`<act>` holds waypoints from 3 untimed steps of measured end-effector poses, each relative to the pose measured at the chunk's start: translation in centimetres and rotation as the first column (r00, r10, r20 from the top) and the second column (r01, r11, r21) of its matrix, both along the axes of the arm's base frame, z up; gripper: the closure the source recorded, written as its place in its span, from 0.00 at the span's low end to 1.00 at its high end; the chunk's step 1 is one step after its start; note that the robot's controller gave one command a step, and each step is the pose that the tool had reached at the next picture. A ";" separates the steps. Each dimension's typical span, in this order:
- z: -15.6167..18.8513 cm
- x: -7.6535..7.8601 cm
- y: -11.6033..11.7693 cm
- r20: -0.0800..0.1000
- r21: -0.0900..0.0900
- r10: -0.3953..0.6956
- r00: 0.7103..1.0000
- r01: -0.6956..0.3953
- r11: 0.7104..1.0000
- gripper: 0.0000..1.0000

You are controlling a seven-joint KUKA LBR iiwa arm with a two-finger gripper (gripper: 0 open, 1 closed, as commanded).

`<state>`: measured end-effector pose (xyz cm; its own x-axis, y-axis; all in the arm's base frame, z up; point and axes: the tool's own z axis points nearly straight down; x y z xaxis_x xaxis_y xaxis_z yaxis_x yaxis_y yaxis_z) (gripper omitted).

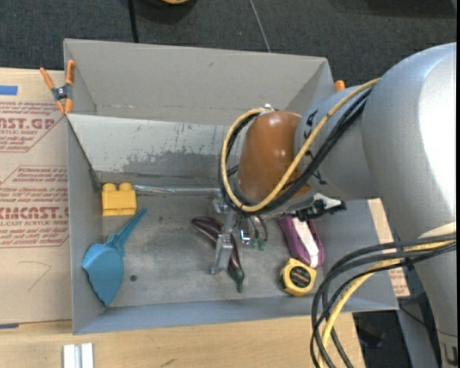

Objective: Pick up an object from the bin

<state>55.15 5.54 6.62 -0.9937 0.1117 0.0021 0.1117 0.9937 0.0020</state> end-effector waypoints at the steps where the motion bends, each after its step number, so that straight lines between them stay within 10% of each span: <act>1: 0.3 -0.9 -1.0 0.003 0.002 -0.073 0.997 0.073 0.997 0.00; 2: 0.0 0.1 0.0 0.002 0.000 0.001 1.000 -0.001 1.000 0.00; 3: 0.3 -0.9 -0.9 0.003 0.003 -0.072 0.997 0.072 0.997 1.00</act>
Offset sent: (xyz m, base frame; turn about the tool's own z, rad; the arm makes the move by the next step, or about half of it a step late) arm 0.0000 0.0000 0.0000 0.0000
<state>54.28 4.65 6.93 -0.9831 0.1831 -0.0007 0.1831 0.9831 0.0052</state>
